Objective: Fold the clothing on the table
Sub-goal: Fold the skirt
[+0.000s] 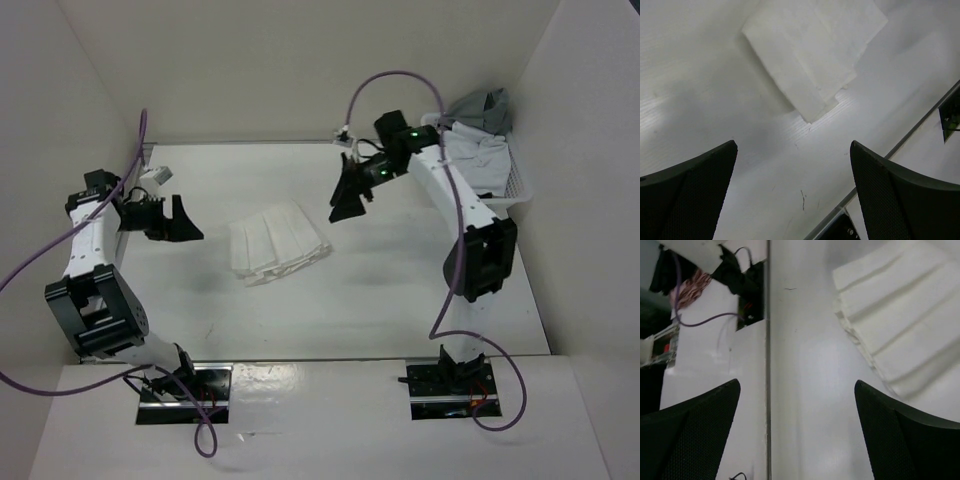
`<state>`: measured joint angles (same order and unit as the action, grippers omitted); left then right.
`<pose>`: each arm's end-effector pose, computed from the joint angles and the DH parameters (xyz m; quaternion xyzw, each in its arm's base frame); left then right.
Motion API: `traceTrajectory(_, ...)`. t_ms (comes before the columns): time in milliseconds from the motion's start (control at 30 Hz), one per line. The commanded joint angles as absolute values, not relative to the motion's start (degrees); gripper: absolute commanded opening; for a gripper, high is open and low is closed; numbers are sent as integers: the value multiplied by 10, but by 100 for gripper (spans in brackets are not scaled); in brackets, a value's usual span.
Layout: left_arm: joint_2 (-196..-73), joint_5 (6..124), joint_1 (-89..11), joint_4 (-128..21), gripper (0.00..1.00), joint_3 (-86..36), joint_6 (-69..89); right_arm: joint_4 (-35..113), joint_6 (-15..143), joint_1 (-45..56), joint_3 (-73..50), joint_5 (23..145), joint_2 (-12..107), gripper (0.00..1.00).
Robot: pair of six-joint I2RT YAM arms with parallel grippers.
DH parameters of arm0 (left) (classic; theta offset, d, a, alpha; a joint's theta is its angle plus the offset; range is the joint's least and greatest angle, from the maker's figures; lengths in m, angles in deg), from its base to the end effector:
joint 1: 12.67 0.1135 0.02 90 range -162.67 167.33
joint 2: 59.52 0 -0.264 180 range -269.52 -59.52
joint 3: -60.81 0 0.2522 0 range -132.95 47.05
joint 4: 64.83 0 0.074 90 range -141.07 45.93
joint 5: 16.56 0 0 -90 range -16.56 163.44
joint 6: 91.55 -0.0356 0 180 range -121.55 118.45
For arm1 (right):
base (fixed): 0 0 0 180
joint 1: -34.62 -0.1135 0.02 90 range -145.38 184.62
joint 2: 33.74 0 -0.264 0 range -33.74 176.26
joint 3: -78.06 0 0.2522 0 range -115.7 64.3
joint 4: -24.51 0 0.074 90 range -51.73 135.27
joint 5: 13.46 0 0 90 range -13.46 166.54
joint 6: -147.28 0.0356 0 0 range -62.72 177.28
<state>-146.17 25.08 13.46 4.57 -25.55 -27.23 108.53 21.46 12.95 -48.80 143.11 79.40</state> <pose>0.2727 0.1041 0.2842 0.0687 0.8982 -0.2924 0.3208 0.3582 0.1775 0.3331 -0.4784 0.6770 0.5190 0.2085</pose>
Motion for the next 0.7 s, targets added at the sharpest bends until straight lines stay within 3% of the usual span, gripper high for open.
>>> traceTrajectory(0,-1500,211,97,47,99,-301,-287,1008,264,228,-410,1365,773,99)
traceTrajectory(167,-1492,259,90,-32,99,-314,-203,891,364,385,-315,1285,669,99)
traceTrajectory(300,-1394,326,145,-111,100,-248,-130,806,411,501,-204,1168,526,99)
traceTrajectory(433,-1365,351,209,-116,100,-212,-116,754,427,573,-58,1096,389,99)
traceTrajectory(533,-1355,378,250,-131,100,-173,-107,754,432,645,-7,1087,328,99)
traceTrajectory(667,-1332,406,286,-119,100,-166,-114,748,432,663,53,1027,239,99)
